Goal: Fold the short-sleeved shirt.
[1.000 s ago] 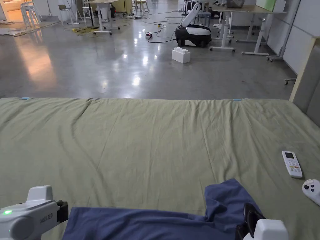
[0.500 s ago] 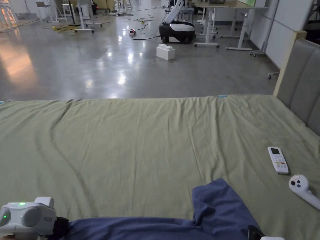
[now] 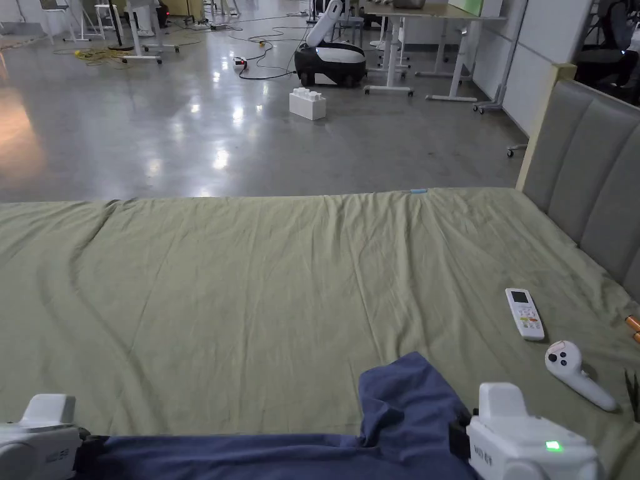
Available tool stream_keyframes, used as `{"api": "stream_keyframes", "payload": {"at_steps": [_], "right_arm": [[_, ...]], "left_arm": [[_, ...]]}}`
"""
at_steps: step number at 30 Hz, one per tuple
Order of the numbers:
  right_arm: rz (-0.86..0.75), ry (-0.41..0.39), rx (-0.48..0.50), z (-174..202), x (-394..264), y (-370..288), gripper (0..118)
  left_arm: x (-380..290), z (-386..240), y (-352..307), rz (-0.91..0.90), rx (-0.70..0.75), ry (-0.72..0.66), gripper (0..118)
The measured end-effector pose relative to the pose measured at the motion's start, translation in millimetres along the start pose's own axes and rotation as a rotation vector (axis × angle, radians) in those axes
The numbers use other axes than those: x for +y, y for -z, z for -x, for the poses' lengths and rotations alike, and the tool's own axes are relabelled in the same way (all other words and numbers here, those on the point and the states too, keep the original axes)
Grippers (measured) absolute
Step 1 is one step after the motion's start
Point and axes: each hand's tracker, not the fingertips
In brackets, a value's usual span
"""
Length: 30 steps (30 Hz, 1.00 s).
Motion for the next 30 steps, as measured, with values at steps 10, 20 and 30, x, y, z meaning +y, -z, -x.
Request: {"api": "stream_keyframes", "payload": {"at_steps": [10, 20, 30], "right_arm": [[0.311, -0.049, -0.011, -15, 35, 112, 77], [0.322, -0.100, -0.007, -8, 49, 124, 62], [0.239, -0.081, 0.037, -11, 41, 80, 1]], "left_arm": [[-3, 1, -22, -0.064, 0.007, -0.035, 5], [-11, -6, -18, -0.053, 0.003, -0.041, 5], [-15, -5, -31, -0.068, -0.006, -0.056, 5]]}}
